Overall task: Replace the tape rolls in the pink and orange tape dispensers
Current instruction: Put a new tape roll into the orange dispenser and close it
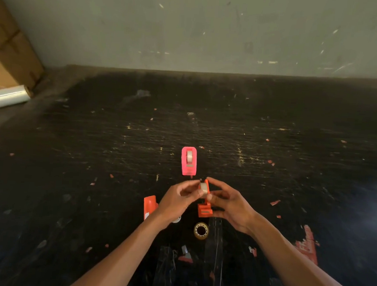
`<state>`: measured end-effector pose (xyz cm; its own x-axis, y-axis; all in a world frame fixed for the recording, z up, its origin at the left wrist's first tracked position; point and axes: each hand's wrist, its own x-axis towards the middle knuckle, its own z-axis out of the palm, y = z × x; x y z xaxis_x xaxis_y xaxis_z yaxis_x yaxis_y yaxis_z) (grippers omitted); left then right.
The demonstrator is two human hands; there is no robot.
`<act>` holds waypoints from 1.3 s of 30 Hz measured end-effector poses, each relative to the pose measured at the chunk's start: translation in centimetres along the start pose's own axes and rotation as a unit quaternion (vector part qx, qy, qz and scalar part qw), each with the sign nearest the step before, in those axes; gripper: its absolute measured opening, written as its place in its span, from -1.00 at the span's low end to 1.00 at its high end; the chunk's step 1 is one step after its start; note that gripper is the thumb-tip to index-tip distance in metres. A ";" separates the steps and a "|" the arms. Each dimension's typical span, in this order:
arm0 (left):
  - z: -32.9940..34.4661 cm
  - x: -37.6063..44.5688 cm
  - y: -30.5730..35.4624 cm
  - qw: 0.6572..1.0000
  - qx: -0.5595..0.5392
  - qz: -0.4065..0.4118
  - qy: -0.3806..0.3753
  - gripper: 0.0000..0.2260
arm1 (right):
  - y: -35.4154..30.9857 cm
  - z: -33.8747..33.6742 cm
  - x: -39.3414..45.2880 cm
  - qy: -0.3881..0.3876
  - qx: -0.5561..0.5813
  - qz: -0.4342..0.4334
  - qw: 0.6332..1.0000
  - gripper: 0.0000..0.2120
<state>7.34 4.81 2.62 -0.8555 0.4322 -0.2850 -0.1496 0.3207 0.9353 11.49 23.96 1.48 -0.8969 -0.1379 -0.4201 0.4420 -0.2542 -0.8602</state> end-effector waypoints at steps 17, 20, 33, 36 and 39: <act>-8.4 -1.9 -5.6 0.911 0.388 -0.138 0.025 -0.28 | -0.1 0.6 0.8 0.020 -0.020 0.022 0.999 -0.45; -8.6 -1.8 -5.5 0.911 0.394 -0.122 0.021 -0.34 | 0.0 0.7 0.9 0.013 -0.020 0.023 0.999 -0.44; -6.4 -2.0 -4.2 0.971 0.226 -0.029 0.070 -0.38 | 0.3 1.5 0.4 0.010 -0.028 0.008 1.000 -0.42; -5.2 -2.4 -2.3 0.991 0.113 0.015 0.068 -0.41 | 0.2 1.9 0.3 0.009 -0.035 -0.008 0.999 -0.43; -4.2 -2.5 -1.1 0.997 0.024 0.046 0.051 -0.42 | -0.3 2.3 0.0 0.007 -0.039 -0.031 0.999 -0.47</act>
<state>7.58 -0.23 3.17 -0.9110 0.3742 -0.1732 -0.0463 0.3247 0.9447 11.37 21.83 2.45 -0.9230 -0.1106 -0.3685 0.3835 -0.1868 -0.9045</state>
